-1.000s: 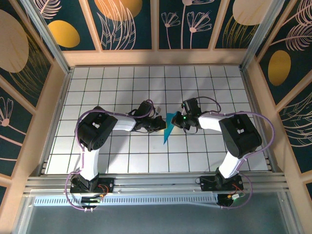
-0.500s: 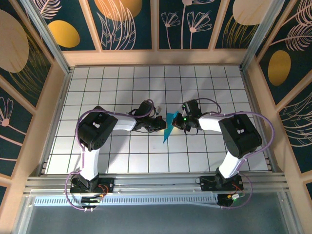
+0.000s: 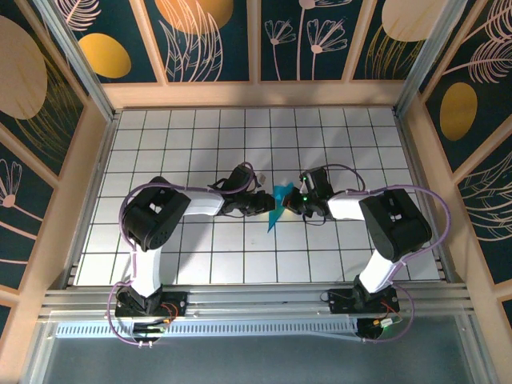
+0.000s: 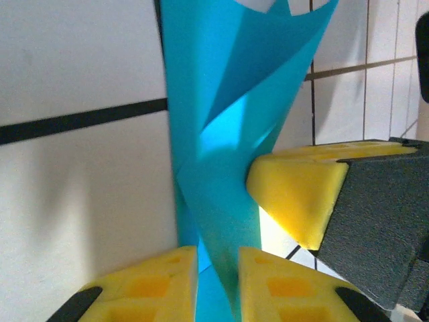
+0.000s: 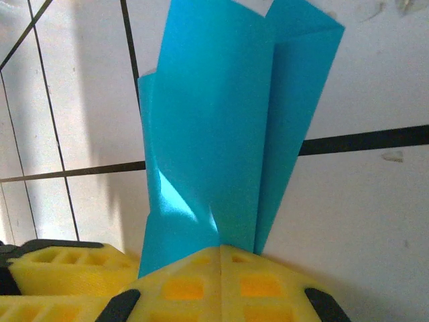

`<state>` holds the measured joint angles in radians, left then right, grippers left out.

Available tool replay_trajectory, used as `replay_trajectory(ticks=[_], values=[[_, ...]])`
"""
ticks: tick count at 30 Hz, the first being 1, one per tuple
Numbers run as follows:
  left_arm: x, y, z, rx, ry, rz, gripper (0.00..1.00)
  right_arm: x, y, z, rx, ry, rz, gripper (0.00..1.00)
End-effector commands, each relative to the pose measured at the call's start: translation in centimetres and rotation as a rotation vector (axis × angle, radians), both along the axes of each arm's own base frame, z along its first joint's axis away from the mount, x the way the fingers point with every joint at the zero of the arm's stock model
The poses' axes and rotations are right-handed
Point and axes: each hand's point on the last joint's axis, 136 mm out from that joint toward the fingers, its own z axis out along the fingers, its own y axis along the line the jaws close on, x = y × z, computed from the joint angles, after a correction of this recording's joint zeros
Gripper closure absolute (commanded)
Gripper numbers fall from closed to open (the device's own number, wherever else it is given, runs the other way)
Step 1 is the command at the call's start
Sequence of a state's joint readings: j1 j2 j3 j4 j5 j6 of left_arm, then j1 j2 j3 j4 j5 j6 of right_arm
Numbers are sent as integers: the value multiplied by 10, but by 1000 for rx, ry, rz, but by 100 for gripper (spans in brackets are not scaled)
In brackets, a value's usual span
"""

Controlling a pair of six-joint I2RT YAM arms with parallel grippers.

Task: Fold a paper plane with a square sheet of paper (fold left side to right side)
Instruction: Fold the wing for the fifth time at the center of the table.

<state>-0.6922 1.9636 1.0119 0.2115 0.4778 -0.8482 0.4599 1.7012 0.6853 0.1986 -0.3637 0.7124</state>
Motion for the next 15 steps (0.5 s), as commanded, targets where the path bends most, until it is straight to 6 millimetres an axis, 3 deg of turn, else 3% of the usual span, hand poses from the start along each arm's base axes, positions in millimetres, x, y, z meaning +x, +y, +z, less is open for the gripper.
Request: replay_trajectory(ticks=[1,5,9,15], values=[[9,14,24,37,-65,38,77,-49,-32,-51,-158,193,-9,100],[2,19,49,22,-82,33,78,-46,-31,-49,-156,183,-6,100],[-14,17,70,-28,-61,-20,87,-45,-30,-48,-157,178,-2,100],[-41,2,65,-92,76,-108,95,-45,-30,-48,-157,175,0,100]])
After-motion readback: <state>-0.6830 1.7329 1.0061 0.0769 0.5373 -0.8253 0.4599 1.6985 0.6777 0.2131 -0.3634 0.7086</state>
